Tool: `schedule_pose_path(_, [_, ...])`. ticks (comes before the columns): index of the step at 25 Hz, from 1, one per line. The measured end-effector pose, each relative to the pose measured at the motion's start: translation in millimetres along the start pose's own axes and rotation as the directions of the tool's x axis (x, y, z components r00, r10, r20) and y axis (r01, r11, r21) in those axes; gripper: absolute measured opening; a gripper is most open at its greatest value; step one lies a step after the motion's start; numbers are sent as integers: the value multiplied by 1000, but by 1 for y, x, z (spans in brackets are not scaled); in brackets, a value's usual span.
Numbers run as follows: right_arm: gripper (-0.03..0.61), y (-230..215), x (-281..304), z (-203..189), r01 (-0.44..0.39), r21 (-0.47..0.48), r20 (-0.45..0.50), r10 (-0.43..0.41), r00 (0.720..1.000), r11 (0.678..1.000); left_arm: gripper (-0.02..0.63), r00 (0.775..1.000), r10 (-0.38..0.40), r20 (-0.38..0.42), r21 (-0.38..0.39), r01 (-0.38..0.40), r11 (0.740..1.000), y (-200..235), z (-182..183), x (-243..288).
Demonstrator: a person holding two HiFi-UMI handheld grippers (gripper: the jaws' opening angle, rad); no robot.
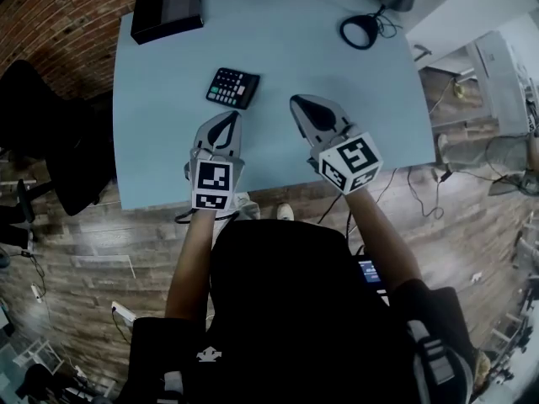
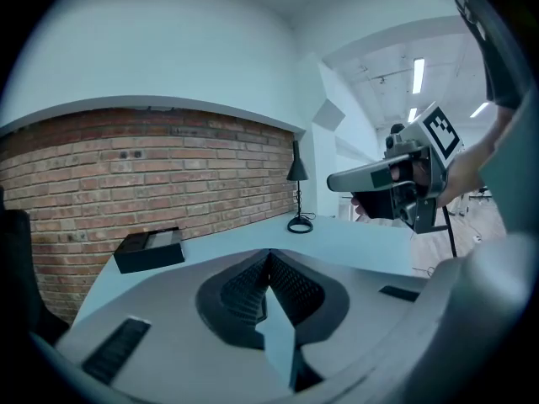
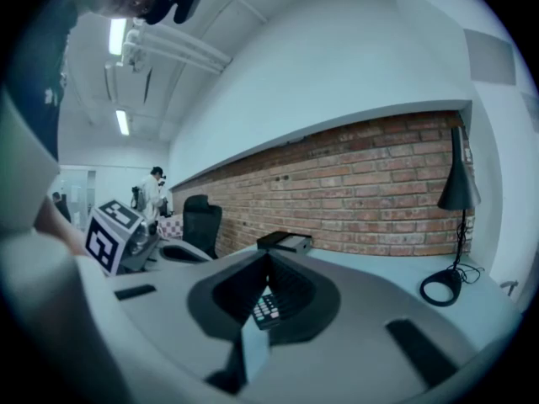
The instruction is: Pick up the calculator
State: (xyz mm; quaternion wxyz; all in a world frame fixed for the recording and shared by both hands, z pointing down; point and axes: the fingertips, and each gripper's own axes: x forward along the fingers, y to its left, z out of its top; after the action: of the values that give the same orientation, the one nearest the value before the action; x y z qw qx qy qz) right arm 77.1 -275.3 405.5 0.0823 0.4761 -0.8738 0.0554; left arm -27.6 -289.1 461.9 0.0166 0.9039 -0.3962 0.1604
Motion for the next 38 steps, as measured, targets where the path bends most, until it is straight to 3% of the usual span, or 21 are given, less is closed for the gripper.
schedule_pose_path(23, [5, -27, 18, -35, 214, 67, -129, -204, 970, 975, 21, 972, -194, -130, 45, 201, 979, 2, -75, 78])
schedule_pose_path(28, [5, -32, 14, -40, 249, 75, -150, -236, 960, 966, 136, 964, -195, -180, 62, 209, 976, 1, -94, 92])
schedule_pose_path(35, [5, -37, 2, -55, 291, 91, -189, -271, 944, 952, 187, 947, -175, -269, 142, 219, 965, -3, -123, 114])
schedule_pose_path(38, [5, -38, -3, -63, 302, 102, -206, -276, 939, 948, 187, 933, -146, -328, 210, 223, 952, -5, -133, 125])
